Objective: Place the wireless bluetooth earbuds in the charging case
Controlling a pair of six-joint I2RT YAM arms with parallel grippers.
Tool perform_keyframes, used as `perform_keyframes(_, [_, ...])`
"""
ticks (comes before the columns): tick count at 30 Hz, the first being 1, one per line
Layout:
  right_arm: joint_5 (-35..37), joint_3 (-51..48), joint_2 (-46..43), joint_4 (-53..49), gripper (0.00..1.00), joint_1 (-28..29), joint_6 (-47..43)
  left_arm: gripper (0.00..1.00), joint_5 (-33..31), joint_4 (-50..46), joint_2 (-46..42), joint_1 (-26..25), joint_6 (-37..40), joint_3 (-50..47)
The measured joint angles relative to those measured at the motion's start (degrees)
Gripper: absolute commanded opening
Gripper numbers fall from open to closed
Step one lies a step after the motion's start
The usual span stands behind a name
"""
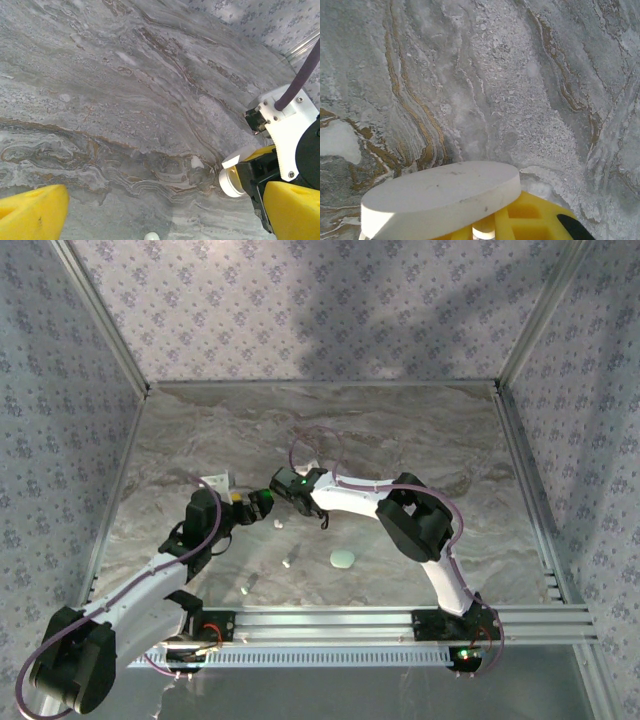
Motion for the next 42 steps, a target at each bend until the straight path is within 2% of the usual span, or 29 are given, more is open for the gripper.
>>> perform_keyframes(4, [0.04, -0.13, 0.0, -0.11, 0.22, 0.07, 0.52, 1.0, 0.11, -0.35, 0.02, 0.0, 0.02, 0.0])
perform_keyframes(22, [-2.64, -0.13, -0.72, -1.81, 0.26, 0.2, 0.74, 1.0, 1.18, -0.24, -0.02, 0.0, 0.0, -0.02])
perform_keyframes(42, [-6.88, -0.92, -3.91, -1.95, 0.28, 0.35, 0.72, 1.0, 3.13, 2.58, -1.18, -0.04, 0.0, -0.02])
